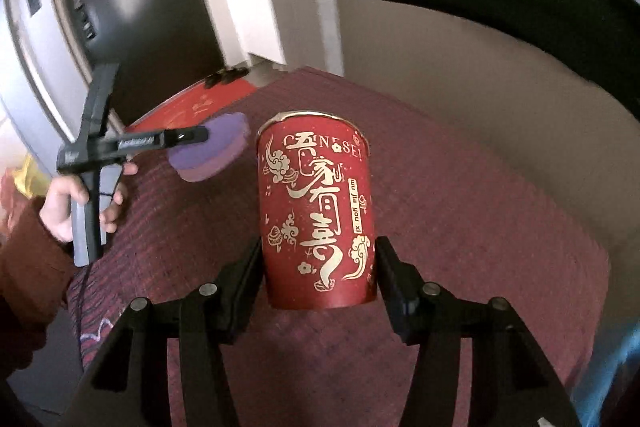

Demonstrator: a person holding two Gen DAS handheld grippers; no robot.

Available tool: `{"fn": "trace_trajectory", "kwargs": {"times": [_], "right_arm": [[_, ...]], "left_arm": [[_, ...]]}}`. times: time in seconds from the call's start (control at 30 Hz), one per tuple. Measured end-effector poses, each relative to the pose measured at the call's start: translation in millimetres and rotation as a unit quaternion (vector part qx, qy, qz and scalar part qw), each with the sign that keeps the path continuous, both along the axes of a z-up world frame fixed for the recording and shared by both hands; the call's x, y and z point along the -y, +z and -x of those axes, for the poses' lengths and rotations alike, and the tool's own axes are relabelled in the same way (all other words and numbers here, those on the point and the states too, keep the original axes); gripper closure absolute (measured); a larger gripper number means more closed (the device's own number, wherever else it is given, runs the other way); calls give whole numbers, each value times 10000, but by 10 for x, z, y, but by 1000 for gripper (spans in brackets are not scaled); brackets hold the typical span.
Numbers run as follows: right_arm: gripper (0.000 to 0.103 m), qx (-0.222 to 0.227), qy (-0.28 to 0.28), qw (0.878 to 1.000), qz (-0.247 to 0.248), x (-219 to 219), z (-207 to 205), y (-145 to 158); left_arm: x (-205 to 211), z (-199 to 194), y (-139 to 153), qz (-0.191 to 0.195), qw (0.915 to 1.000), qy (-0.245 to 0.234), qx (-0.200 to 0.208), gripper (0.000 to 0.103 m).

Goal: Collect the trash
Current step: 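Grasp the purple sponge with left gripper while right gripper grasps the red paper cup, then carry sponge and red cup over the blue bin and open both grippers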

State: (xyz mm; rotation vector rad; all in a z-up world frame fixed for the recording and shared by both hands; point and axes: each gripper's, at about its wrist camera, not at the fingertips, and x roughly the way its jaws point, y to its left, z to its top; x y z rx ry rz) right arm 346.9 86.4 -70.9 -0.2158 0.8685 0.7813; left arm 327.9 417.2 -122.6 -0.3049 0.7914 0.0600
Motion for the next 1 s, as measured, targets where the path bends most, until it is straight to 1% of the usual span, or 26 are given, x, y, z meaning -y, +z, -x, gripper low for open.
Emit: {"fn": "trace_trajectory", "kwargs": {"times": [0.07,0.1,0.13,0.17,0.27,0.33,0.4,0.47,0.5,0.53,0.57,0.63,0.67,0.73,0.77,0.83,1.0], "right_arm": [[52,-12,-200,9998,51,185,63,-26],[52,-18,-254,9997,62,233,81,-41],[52,-37,-328,9994,55,303,114,-63],[52,-79,-402,9992,20,375,146,-88],[52,-193,-571,9981,-128,513,244,-134],[52,-218,-649,9974,-207,598,306,-143],[52,-197,-680,9972,-224,666,366,-143],[52,-167,-714,9970,-257,699,417,-135],[52,-177,-734,9967,-292,735,435,-129],[52,-180,-754,9965,-313,721,413,-117],[52,-166,-794,9961,-347,744,424,-105],[52,-122,-828,9956,-410,821,446,-81],[52,-89,-834,9956,-423,845,459,-70],[52,33,-861,9954,-423,898,501,-32],[52,74,-873,9952,-442,915,512,-13],[52,83,-893,9946,-531,978,544,14],[52,128,-976,9930,-653,1149,612,63]], "left_arm": [[177,11,-13,-226,9996,-135,-69,41],[222,10,-25,-351,9993,-100,-90,41],[227,0,-41,-399,9991,-23,-112,40],[210,-12,-57,-318,9994,74,-108,40],[41,-39,-121,362,9984,426,-107,38],[-67,-52,-176,846,9943,632,-134,37],[-101,-26,-189,980,9924,728,-170,38],[-72,-31,-163,875,9924,834,-215,42],[-33,-7,-134,782,9927,899,-209,48],[18,16,-78,621,9928,1013,-151,57],[64,53,-24,499,9929,1079,-69,61],[164,151,100,332,9930,1122,142,76],[221,204,161,319,9930,1103,260,78],[372,288,276,271,9937,1003,429,80],[457,317,323,178,9941,958,488,81],[688,387,432,-181,9938,912,606,81],[1136,508,696,-518,9920,742,880,82]]}}
